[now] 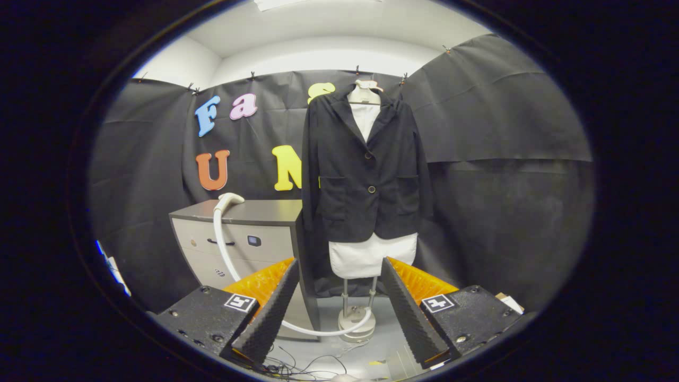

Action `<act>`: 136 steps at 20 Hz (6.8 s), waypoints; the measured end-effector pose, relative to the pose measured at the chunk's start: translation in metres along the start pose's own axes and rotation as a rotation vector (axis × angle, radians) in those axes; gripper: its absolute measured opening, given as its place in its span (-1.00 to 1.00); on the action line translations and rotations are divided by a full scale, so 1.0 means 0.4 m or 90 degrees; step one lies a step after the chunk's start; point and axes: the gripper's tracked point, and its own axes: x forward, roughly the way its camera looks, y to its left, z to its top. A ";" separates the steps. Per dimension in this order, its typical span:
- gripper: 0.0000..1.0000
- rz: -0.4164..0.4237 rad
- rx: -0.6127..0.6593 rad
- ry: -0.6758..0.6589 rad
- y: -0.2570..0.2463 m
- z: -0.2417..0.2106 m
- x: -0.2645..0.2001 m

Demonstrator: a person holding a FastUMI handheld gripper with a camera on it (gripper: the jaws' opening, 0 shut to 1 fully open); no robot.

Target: Iron the clothes twice with a garment steamer, once on the left side and once on the right side.

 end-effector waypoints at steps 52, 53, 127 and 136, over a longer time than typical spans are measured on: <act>-0.25 0.371 -0.092 0.275 1.064 0.102 0.862; -0.25 0.370 -0.080 0.271 1.049 0.110 0.851; -0.26 -0.042 -0.022 0.109 -0.111 0.409 0.652; -0.26 -0.044 -0.018 0.180 -0.127 0.268 0.659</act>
